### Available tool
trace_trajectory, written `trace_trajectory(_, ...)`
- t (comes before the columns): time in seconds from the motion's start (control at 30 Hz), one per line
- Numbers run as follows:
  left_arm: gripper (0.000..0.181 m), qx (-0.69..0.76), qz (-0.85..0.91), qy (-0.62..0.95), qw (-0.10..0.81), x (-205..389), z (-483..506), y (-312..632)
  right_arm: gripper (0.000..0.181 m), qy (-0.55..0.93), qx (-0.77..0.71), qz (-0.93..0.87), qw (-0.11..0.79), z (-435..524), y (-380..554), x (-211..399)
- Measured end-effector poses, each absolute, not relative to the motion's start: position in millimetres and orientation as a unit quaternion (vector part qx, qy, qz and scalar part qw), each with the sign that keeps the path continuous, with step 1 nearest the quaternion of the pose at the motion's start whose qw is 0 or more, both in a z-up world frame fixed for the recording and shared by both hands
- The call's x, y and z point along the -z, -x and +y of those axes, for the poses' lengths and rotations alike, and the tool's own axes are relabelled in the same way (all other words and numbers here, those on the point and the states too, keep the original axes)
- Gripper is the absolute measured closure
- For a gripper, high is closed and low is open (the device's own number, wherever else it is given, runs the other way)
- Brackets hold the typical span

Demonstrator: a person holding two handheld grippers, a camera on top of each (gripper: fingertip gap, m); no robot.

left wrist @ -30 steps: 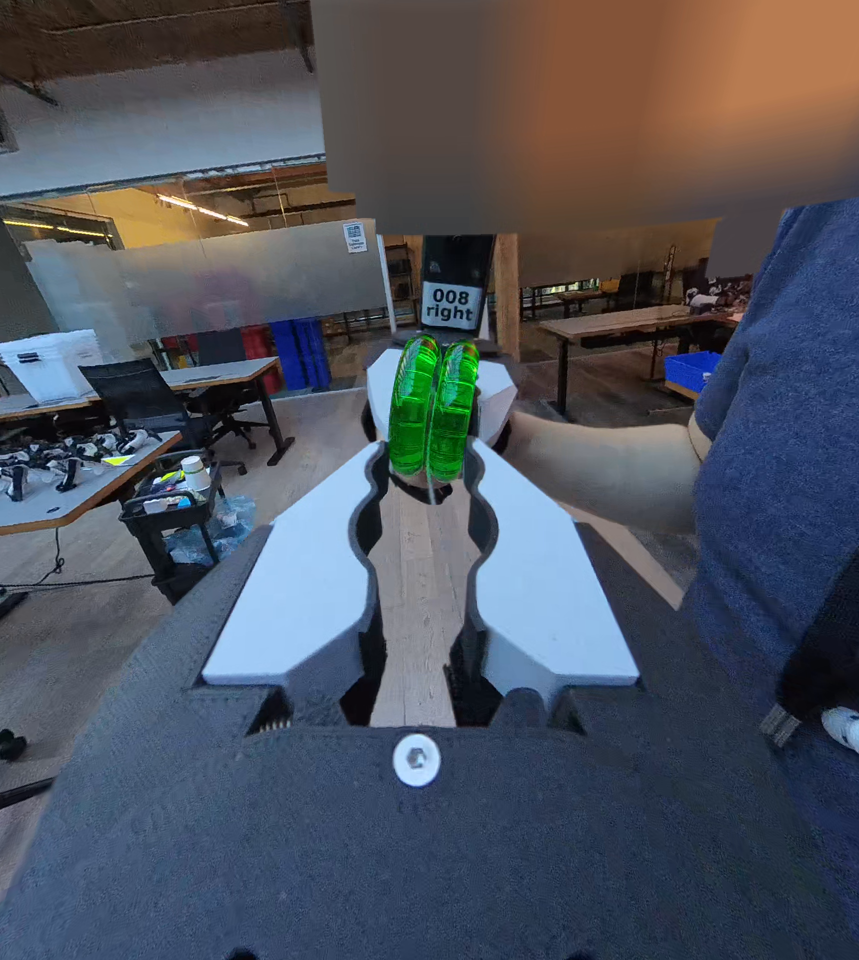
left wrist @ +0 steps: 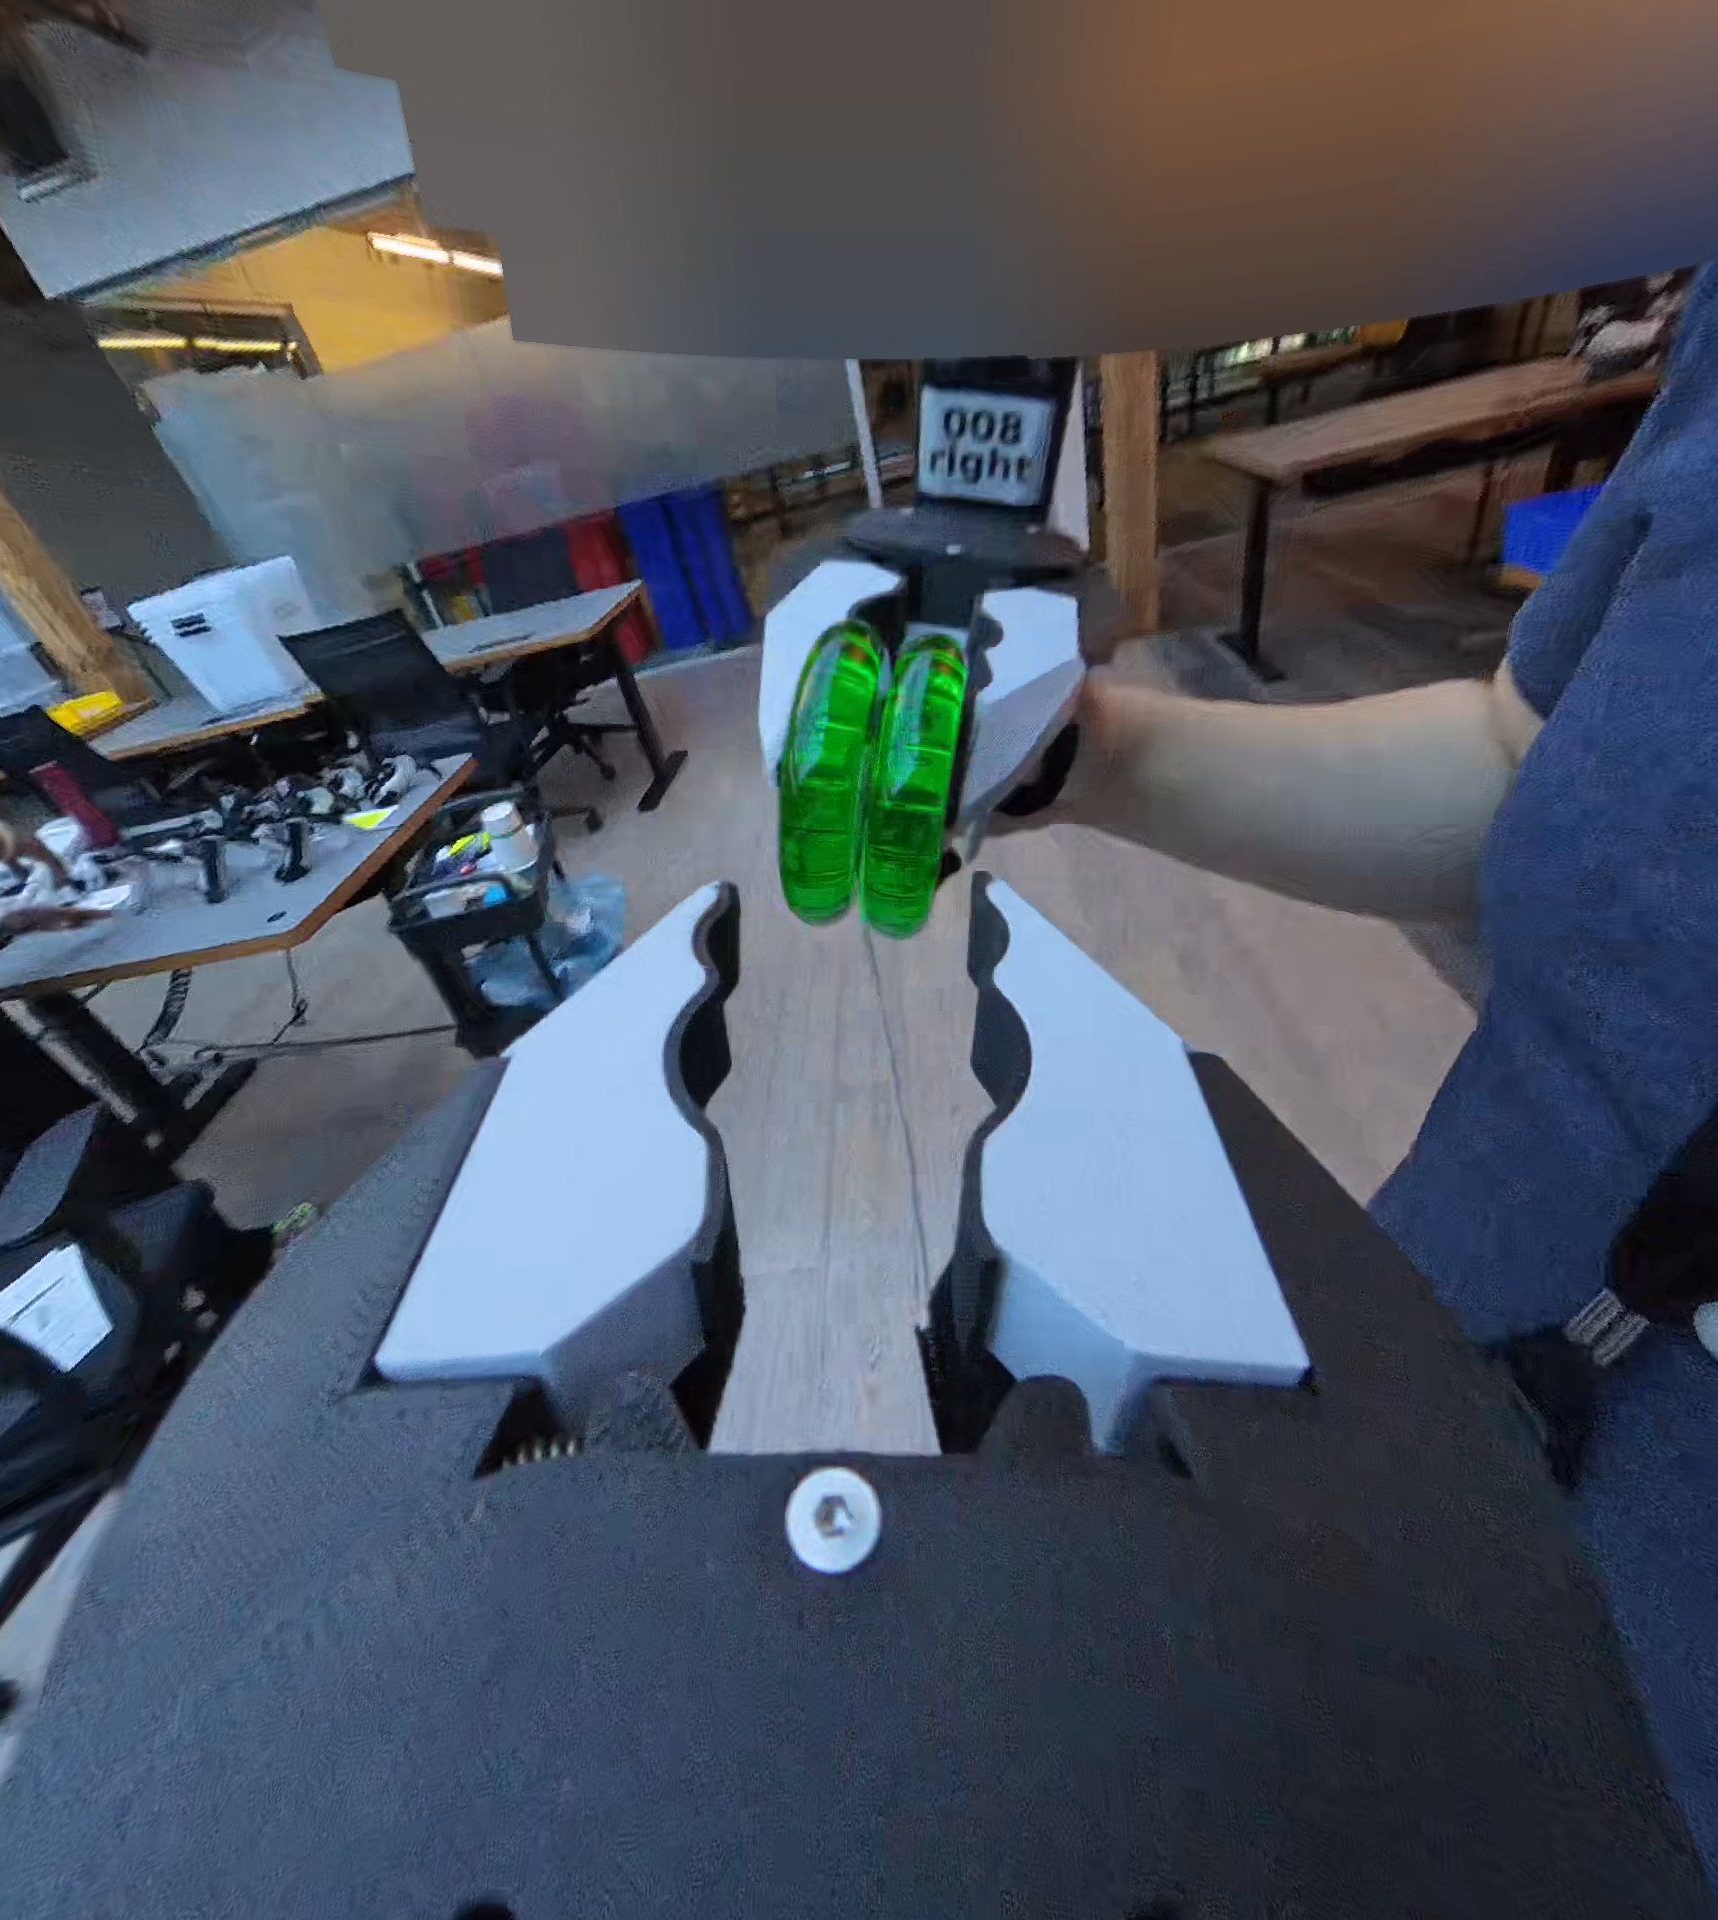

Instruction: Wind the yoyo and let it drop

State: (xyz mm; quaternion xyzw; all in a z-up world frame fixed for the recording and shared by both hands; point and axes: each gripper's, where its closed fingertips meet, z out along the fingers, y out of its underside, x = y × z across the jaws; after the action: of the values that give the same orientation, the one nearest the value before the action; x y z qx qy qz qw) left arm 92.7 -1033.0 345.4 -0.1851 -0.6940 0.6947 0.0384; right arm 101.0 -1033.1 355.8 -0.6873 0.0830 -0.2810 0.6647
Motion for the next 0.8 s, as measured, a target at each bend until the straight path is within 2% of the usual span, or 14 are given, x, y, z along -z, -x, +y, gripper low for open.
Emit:
trace_trajectory(0.07, 0.153, -0.737, -0.647, 0.177, 0.084, -359.1, -1029.2, -85.0, 0.151, 0.666, 0.257, 0.071, 0.697, -1030.1, -98.4, -352.7)
trace_trajectory(0.2, 0.153, -0.716, -0.672, 0.182, 0.057, -348.4, -1032.5, -91.0, 0.151, 0.675, 0.229, 0.099, 0.695, -1032.4, -106.5, -336.4)
trace_trajectory(0.27, 0.153, -0.673, -0.714, 0.195, 0.007, -336.4, -1033.9, -98.4, 0.13, 0.708, 0.225, 0.126, 0.657, -1034.2, -112.7, -327.6)
trace_trajectory(0.3, 0.153, -0.65, -0.733, 0.201, -0.018, -331.3, -1033.8, -102.6, 0.126, 0.73, 0.234, 0.133, 0.629, -1034.0, -114.9, -324.2)
trace_trajectory(0.43, 0.153, -0.58, -0.779, 0.227, -0.069, -319.1, -1033.6, -107.5, 0.133, 0.827, 0.301, 0.109, 0.462, -1030.0, -123.6, -301.1)
trace_trajectory(0.47, 0.153, -0.567, -0.787, 0.233, -0.075, -316.1, -1034.5, -107.2, 0.149, 0.845, 0.319, 0.105, 0.416, -1034.3, -128.0, -294.2)
trace_trajectory(0.53, 0.153, -0.556, -0.791, 0.238, -0.096, -312.9, -1036.6, -109.1, 0.151, 0.852, 0.328, 0.103, 0.394, -1038.2, -131.7, -292.1)
trace_trajectory(0.63, 0.15, -0.61, -0.759, 0.212, -0.085, -326.6, -1036.3, -110.2, 0.151, 0.81, 0.313, 0.119, 0.482, -1035.3, -129.2, -308.3)
trace_trajectory(0.7, 0.131, -0.634, -0.753, 0.174, -0.028, -326.0, -1034.5, -113.8, 0.151, 0.762, 0.303, 0.114, 0.561, -1032.2, -120.5, -326.6)
trace_trajectory(0.73, 0.128, -0.649, -0.744, 0.16, 0.017, -325.8, -1033.1, -110.8, 0.151, 0.736, 0.297, 0.107, 0.599, -1031.1, -115.2, -335.6)
trace_trajectory(0.8, 0.14, -0.696, -0.695, 0.145, 0.106, -337.2, -1028.1, -99.2, 0.151, 0.69, 0.283, 0.1, 0.659, -1030.8, -108.4, -347.0)
